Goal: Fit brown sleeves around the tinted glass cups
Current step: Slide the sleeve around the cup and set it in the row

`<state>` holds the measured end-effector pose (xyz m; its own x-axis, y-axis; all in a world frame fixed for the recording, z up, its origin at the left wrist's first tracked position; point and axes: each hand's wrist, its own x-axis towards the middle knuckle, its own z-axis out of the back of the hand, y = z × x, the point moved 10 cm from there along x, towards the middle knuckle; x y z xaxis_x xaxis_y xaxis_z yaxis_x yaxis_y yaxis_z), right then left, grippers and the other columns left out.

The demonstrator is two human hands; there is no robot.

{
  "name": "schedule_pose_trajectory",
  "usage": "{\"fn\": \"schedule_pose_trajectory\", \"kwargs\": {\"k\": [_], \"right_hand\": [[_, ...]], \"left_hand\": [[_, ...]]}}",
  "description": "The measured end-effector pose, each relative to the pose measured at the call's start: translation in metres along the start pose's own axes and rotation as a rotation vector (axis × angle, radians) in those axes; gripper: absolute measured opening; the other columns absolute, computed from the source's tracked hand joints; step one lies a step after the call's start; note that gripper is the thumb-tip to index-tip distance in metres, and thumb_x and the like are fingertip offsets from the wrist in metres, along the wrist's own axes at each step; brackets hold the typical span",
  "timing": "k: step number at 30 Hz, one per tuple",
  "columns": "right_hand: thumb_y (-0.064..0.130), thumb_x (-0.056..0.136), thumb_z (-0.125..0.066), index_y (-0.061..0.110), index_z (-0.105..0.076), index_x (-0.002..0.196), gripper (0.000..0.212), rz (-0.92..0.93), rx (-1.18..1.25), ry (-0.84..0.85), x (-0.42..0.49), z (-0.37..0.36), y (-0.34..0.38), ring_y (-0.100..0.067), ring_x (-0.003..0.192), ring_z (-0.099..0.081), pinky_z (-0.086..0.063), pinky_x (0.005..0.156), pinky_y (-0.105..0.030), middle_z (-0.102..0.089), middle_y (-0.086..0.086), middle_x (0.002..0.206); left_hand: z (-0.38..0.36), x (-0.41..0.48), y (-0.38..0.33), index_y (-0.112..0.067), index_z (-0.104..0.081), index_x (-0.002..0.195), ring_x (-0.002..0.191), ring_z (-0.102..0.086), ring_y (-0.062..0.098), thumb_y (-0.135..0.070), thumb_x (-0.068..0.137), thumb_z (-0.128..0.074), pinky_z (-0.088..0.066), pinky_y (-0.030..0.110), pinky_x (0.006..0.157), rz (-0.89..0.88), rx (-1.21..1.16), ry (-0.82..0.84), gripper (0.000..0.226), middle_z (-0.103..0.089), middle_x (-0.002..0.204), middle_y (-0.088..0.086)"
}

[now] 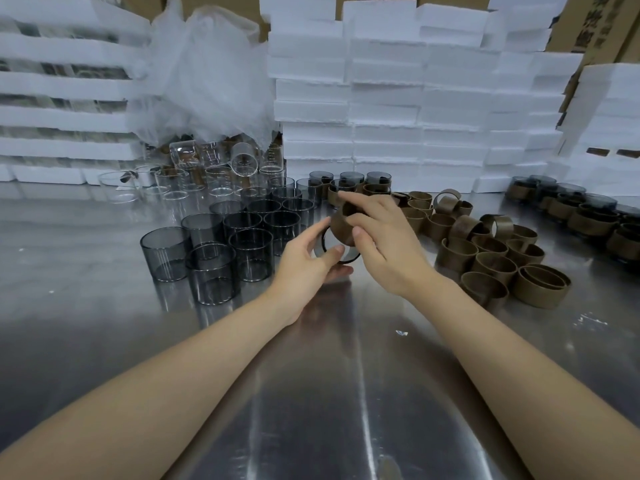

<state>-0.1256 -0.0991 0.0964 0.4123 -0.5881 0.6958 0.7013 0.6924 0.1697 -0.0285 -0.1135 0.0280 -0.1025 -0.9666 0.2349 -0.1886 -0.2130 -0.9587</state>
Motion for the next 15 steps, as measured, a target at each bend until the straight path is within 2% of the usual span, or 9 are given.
{"fn": "schedule_pose_trajectory", "kwargs": {"k": [4, 7, 9, 11, 13, 15], "right_hand": [[0.018, 0.092, -0.038, 0.002, -0.067, 0.112, 0.039, -0.102, 0.089, 0.054, 0.001, -0.005, -0.007, -0.018, 0.127, -0.044, -0.032, 0.103, -0.021, -0.049, -0.005, 0.142], [0.017, 0.091, -0.038, 0.001, -0.067, 0.115, 0.041, -0.162, 0.117, 0.031, 0.004, 0.002, -0.01, -0.009, 0.117, -0.048, -0.028, 0.095, -0.004, -0.056, -0.006, 0.132], [0.005, 0.09, -0.044, -0.001, -0.069, 0.111, 0.033, -0.165, 0.083, -0.01, 0.006, 0.009, -0.009, -0.017, 0.113, -0.056, -0.029, 0.096, -0.005, -0.062, -0.01, 0.122], [-0.005, 0.087, -0.05, -0.002, -0.071, 0.106, 0.029, -0.17, 0.026, -0.045, 0.007, 0.013, -0.005, -0.027, 0.108, -0.061, -0.032, 0.094, -0.01, -0.066, -0.014, 0.115], [-0.009, 0.085, -0.054, -0.004, -0.073, 0.101, 0.025, -0.187, -0.004, -0.07, 0.008, 0.014, -0.002, -0.032, 0.103, -0.063, -0.032, 0.089, -0.01, -0.068, -0.017, 0.111], [-0.011, 0.084, -0.054, -0.007, -0.073, 0.099, 0.024, -0.195, -0.015, -0.091, 0.008, 0.015, 0.002, -0.036, 0.102, -0.064, -0.032, 0.087, -0.01, -0.068, -0.02, 0.111]], "left_hand": [[0.001, 0.002, 0.002, -0.016, -0.056, 0.136, 0.098, -0.071, 0.014, 0.008, 0.093, -0.054, -0.06, 0.037, 0.083, 0.013, 0.011, -0.015, 0.049, -0.058, 0.135, 0.003], [0.01, 0.005, 0.009, -0.019, -0.059, 0.132, 0.088, -0.074, 0.026, -0.008, 0.098, -0.048, -0.059, 0.041, 0.086, 0.09, -0.057, -0.086, 0.037, -0.064, 0.126, 0.004], [0.013, 0.006, 0.012, -0.019, -0.058, 0.133, 0.088, -0.074, 0.029, -0.027, 0.1, -0.051, -0.056, 0.043, 0.091, 0.132, -0.099, -0.102, 0.034, -0.066, 0.125, 0.002], [0.012, 0.006, 0.009, -0.024, -0.062, 0.126, 0.09, -0.074, 0.03, -0.039, 0.097, -0.056, -0.058, 0.036, 0.087, 0.106, -0.071, -0.076, 0.034, -0.069, 0.118, -0.006], [0.008, 0.005, 0.005, -0.03, -0.061, 0.125, 0.091, -0.074, 0.029, -0.039, 0.092, -0.064, -0.058, 0.028, 0.08, 0.071, -0.006, -0.065, 0.035, -0.065, 0.119, -0.012], [0.005, 0.005, 0.004, -0.025, -0.051, 0.139, 0.093, -0.073, 0.026, -0.032, 0.089, -0.069, -0.058, 0.031, 0.083, 0.045, 0.048, -0.057, 0.054, -0.059, 0.127, -0.009]]}}
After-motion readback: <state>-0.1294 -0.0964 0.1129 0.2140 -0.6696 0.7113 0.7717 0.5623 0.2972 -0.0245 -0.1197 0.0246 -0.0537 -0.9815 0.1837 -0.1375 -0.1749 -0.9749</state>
